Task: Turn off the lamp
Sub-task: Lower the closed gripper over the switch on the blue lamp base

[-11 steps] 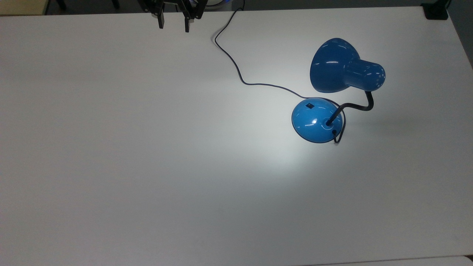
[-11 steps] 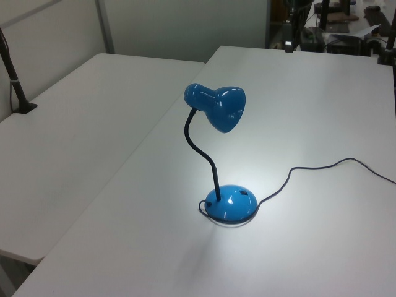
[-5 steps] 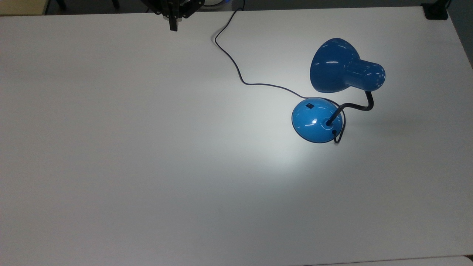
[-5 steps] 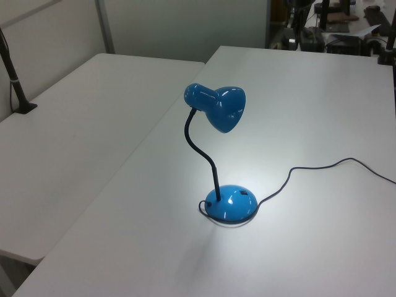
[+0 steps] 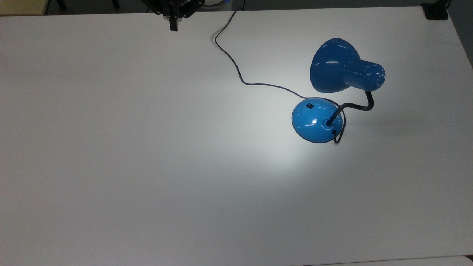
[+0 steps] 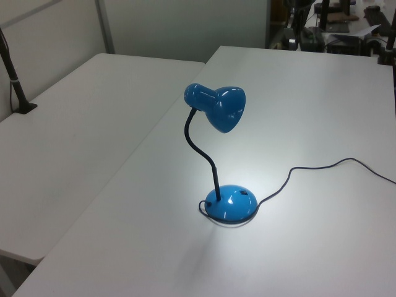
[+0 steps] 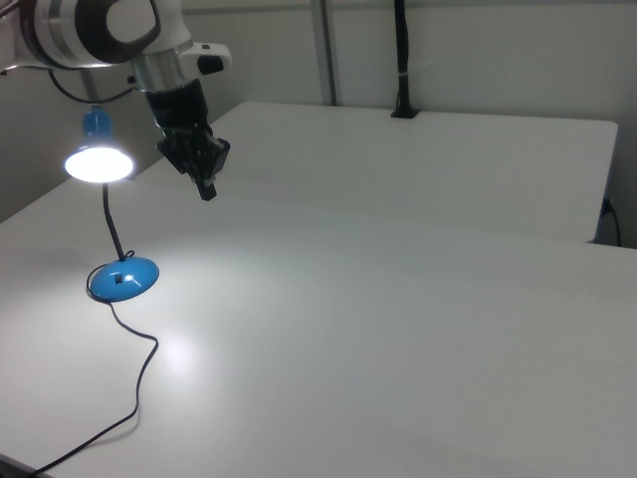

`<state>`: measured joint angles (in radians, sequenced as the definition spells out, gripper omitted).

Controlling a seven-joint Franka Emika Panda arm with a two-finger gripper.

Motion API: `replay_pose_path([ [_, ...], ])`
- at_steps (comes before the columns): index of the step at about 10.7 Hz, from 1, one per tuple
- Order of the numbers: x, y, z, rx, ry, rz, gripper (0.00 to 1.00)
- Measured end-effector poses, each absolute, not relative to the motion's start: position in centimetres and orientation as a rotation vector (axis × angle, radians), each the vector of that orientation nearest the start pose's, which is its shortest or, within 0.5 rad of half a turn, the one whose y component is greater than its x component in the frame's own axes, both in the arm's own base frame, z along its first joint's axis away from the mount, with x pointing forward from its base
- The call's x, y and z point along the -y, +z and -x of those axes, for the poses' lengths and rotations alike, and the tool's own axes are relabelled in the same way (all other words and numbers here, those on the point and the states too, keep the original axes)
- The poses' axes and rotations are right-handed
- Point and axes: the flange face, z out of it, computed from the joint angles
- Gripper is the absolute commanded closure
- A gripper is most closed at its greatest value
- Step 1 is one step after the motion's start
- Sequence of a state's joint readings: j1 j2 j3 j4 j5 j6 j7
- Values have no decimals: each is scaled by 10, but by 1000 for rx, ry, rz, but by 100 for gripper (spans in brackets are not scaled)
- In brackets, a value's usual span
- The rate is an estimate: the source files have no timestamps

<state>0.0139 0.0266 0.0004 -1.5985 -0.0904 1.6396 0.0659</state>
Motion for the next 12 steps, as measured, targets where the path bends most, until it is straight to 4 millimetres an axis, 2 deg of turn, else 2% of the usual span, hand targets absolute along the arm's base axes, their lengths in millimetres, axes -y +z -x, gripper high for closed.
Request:
replay_pose_path([
  [2, -3, 599, -568, -59, -17, 3231, 100],
  [4, -20, 581, -567, -2, 30, 3232, 100],
  [6, -54, 550, -565, 106, 14, 3229, 100],
  [9, -113, 492, -551, 296, 4, 3214, 100],
  [12, -175, 442, -530, 600, -73, 3157, 100],
])
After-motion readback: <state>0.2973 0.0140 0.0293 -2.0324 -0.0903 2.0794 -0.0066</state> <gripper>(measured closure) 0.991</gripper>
